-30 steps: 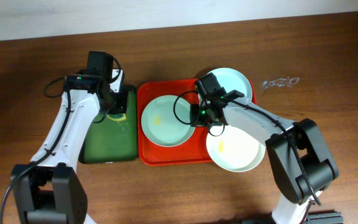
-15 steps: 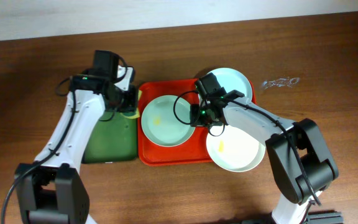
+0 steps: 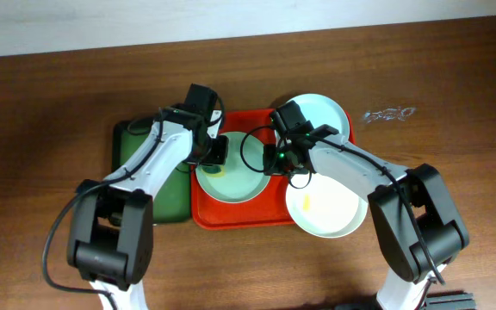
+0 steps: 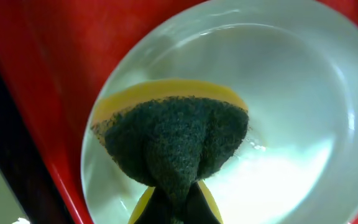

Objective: Clean dirty plates on tray and stack at the side
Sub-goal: 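Scrub the held plate with the sponge in the left gripper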

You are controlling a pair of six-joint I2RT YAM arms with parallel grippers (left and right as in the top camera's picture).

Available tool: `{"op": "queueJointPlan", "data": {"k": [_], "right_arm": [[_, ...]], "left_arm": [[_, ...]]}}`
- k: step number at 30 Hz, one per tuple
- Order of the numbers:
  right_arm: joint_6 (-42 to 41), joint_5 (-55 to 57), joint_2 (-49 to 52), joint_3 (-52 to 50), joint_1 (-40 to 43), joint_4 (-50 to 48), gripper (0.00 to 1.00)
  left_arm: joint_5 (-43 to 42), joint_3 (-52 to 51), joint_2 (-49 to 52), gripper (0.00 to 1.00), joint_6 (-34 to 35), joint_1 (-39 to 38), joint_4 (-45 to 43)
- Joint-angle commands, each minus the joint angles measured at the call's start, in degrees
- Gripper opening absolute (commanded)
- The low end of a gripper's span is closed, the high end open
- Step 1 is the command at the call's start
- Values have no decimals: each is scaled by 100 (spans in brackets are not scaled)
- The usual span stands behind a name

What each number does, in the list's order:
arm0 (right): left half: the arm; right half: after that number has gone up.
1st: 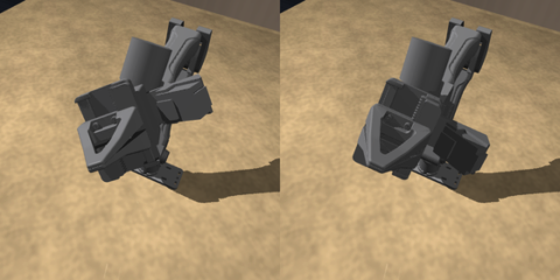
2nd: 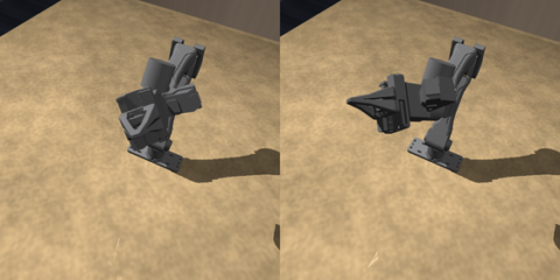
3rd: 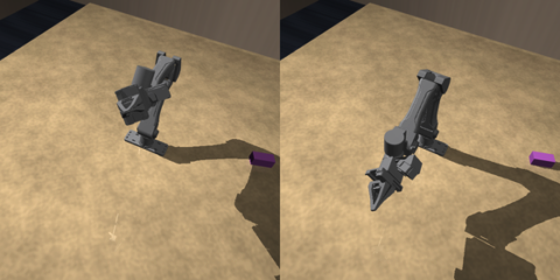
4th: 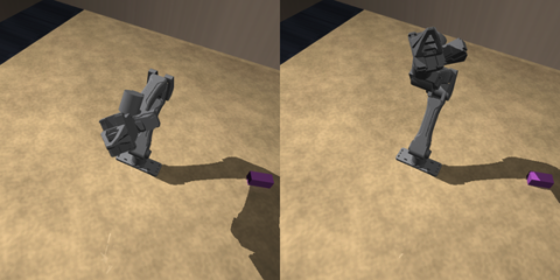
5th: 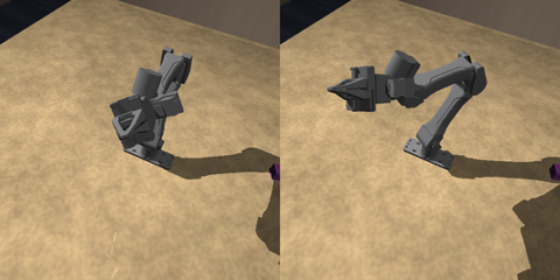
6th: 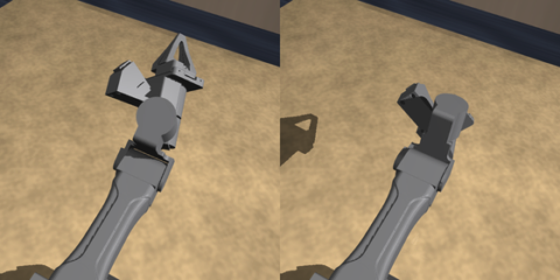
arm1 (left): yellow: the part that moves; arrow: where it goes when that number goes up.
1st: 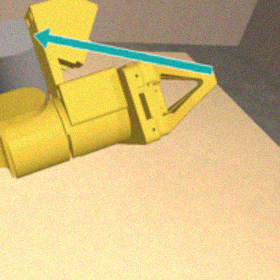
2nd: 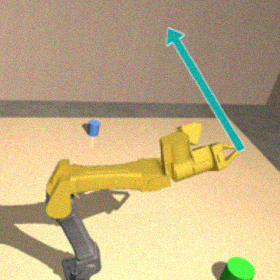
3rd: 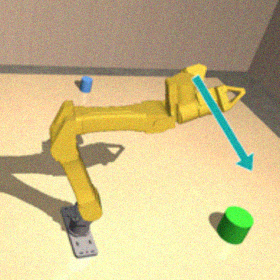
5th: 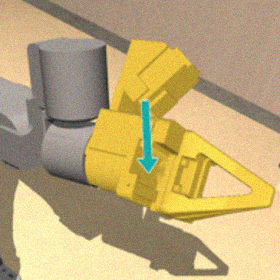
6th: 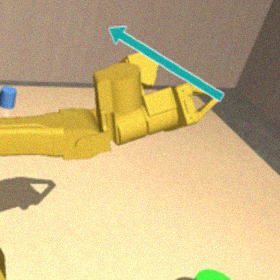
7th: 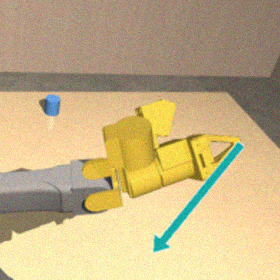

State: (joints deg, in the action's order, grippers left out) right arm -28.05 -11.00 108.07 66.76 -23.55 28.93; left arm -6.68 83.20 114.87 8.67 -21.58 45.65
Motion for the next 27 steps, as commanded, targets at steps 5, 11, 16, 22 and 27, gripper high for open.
{"op": "queueJointPlan", "data": {"k": [5, 11, 16, 22, 27], "right_arm": [[33, 11, 105, 63, 26, 24, 4], [35, 11, 105, 63, 26, 24, 4], [35, 11, 105, 63, 26, 24, 4], [35, 13, 105, 63, 28, 22, 4], [35, 11, 105, 63, 26, 24, 4]], "left_arm": [[203, 52, 435, 0, 116, 24, -114], [-387, 48, 964, 0, 101, 17, -105], [-1370, 48, 1165, 0, -400, 20, -81], [-1648, 424, 857, 0, -402, 81, 380], [-1139, 748, 232, 0, -188, 136, 522]]}}
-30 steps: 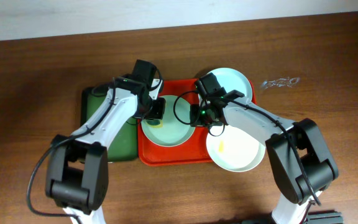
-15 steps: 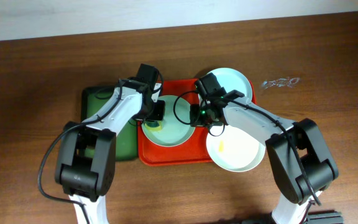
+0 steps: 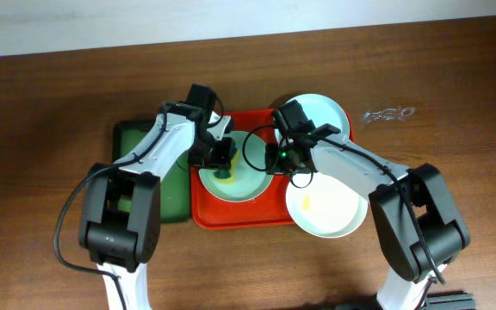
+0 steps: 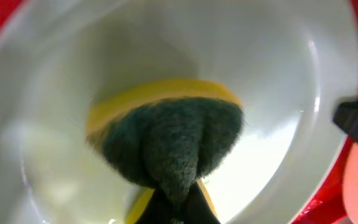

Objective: Clean dirty plates on tray and stack at the side
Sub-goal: 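Scrub the held plate with the sponge in the left gripper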

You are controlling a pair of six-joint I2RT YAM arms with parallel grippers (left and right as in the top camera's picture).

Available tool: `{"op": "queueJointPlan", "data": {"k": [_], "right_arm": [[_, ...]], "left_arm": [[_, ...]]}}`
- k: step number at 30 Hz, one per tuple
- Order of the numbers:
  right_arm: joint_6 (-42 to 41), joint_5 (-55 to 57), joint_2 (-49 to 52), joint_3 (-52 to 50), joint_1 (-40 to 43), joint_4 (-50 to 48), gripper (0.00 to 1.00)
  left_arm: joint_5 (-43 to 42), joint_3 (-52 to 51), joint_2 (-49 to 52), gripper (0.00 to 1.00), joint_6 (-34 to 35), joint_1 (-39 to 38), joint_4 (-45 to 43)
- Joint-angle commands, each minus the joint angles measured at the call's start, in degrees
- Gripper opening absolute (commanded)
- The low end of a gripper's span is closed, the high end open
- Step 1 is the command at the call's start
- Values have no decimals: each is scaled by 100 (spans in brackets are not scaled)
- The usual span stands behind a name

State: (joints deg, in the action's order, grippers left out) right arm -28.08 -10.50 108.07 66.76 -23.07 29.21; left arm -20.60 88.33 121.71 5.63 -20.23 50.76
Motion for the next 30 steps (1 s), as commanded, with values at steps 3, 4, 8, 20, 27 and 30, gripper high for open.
{"op": "queueJointPlan", "data": {"k": [3, 4, 8, 20, 27, 30], "right_arm": [[37, -39, 105, 63, -22, -4, 4], [37, -39, 105, 63, -22, -4, 4], [37, -37, 105, 63, -22, -7, 4], [35, -39, 105, 63, -22, -9, 4], [37, -39, 105, 63, -20, -7, 4], [37, -39, 105, 63, -22, -4, 4]], "left_arm": [[1215, 240, -595, 0, 166, 0, 11], [1443, 232, -588, 0, 166, -2, 11], [1585, -76, -448, 0, 256, -39, -262], [-411, -577, -35, 0, 417, -297, -960], [358, 15, -584, 0, 422, -195, -654], [1497, -15, -619, 0, 422, -212, -522]]}}
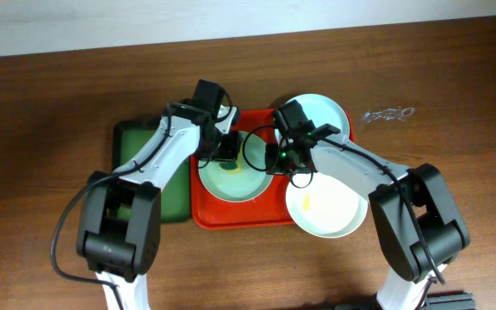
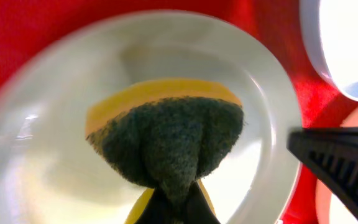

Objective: Clean dirty plates on tray and stack at the side
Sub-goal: 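Scrub the held plate with the sponge in the left gripper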

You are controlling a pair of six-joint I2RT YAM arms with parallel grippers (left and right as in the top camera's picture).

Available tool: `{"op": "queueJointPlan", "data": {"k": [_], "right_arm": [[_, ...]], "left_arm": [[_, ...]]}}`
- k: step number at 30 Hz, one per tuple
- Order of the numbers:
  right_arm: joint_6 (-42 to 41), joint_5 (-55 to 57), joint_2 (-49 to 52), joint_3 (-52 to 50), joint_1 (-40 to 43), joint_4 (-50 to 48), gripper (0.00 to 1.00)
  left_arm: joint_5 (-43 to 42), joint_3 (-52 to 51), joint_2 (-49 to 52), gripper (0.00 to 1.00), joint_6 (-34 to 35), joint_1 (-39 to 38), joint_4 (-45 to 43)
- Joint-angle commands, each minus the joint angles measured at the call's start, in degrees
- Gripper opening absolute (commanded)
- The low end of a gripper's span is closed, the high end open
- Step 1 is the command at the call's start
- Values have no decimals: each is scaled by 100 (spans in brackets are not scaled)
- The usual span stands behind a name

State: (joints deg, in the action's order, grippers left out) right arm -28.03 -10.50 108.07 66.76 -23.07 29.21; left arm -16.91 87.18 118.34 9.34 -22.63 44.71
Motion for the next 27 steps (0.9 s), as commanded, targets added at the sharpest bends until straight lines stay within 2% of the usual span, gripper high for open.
{"op": "queueJointPlan", "data": {"k": [1, 8, 14, 17, 18, 21, 24, 27], "right_arm": [[33, -39, 105, 63, -22, -4, 4], [33, -39, 105, 63, -22, -7, 4], [31, -42, 105, 63, -22, -9, 4], [31, -42, 105, 63, -22, -9, 4], [31, -39, 105, 63, -22, -7, 4], [31, -42, 105, 63, -22, 0, 4], [31, -42, 105, 63, -22, 13, 4], [31, -39, 105, 63, -22, 13, 4]], "left_arm": [[1349, 55, -260, 0, 50, 28, 94], [1458, -358, 208, 1, 302, 28, -120], [-949, -378, 647, 0, 343, 28, -50], [-1812, -205, 540, 0, 304, 35, -50], [-1847, -131, 472, 0, 302, 37, -37], [-1255, 42, 170, 0, 304, 76, -15], [354, 52, -68, 0, 308, 153, 146], [1320, -31, -46, 0, 420, 144, 293]]}}
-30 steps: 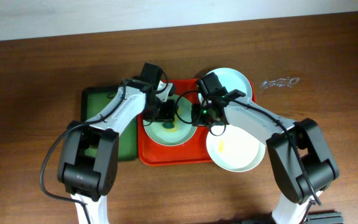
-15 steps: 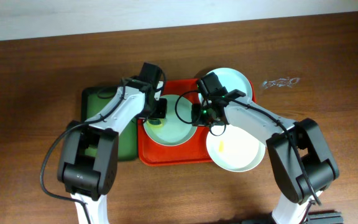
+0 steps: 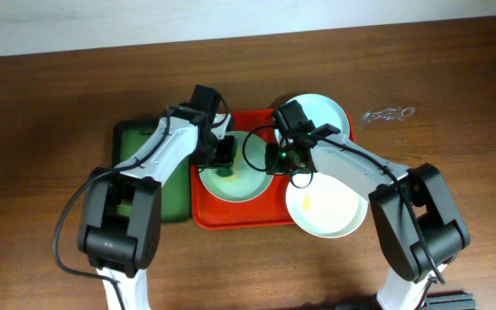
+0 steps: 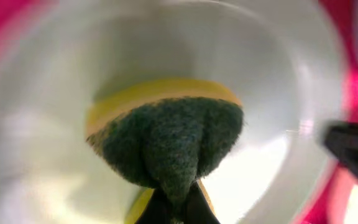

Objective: Clean dirty plates on tray and stack at the side
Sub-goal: 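Scrub the held plate with the sponge in the left gripper, then return the sponge to the green tray and retract the left arm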

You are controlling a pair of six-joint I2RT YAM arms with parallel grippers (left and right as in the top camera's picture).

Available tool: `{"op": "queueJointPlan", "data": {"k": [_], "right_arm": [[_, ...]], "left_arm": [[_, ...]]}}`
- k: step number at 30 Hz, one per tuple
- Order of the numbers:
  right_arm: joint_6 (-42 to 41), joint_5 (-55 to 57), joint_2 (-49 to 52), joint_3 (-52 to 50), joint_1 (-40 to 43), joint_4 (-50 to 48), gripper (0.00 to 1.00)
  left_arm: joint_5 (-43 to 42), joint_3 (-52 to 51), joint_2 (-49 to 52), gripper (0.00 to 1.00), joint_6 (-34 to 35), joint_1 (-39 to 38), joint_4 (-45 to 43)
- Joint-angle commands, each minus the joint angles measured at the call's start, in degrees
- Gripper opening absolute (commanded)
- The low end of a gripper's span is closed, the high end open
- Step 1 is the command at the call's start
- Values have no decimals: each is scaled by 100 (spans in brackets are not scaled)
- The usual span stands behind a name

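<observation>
A white plate [image 3: 246, 182] lies on the red tray [image 3: 231, 215]. My left gripper [image 3: 221, 158] is over its left half, shut on a yellow sponge with a dark green scouring face [image 4: 166, 140]. The green face is pressed into the plate [image 4: 278, 68], and the pinching fingertips [image 4: 174, 208] show at the bottom edge. My right gripper [image 3: 280, 158] sits at the plate's right rim. One of its black fingers [image 4: 356, 149] lies over that rim and seems clamped on it.
A pale plate [image 3: 325, 114] rests at the tray's far right corner. A white plate with a yellow smear [image 3: 327, 205] lies at the tray's right side, partly off it. A dark green mat [image 3: 140, 172] borders the tray on the left.
My left gripper has moved with the sponge from the plate's far side, close to the right gripper, back toward the middle-left of the plate. The right arm has not moved.
The sponge was first pressed on the plate's left edge, beside the tray's red floor. It then stood deeper in the plate, then on the far side near the right gripper's finger, and now in the middle-left. The right gripper stayed at the rim throughout.
</observation>
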State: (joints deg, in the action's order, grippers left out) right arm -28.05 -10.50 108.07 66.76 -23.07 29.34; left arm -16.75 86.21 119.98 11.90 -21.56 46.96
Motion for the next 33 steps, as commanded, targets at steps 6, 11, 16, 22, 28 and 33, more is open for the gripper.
{"op": "queueJointPlan", "data": {"k": [6, 11, 16, 22, 28, 33], "right_arm": [[33, -42, 105, 63, -20, -2, 4], [33, -39, 105, 63, -22, -22, 4], [35, -42, 105, 63, -22, -13, 4], [35, -39, 105, 63, -20, -17, 5], [35, -39, 105, 63, -20, -15, 5], [35, -39, 105, 63, -20, -15, 5]], "left_arm": [[1036, -564, -192, 0, 330, -55, -387], [-404, -730, -192, 0, 310, -299, -750], [-732, -289, -323, 0, -90, -181, -424], [199, 660, -1255, 0, -131, 643, 866], [1676, 603, -1563, 0, -129, 1220, 1895], [2297, -286, -1543, 0, -127, 1283, 1602]]}}
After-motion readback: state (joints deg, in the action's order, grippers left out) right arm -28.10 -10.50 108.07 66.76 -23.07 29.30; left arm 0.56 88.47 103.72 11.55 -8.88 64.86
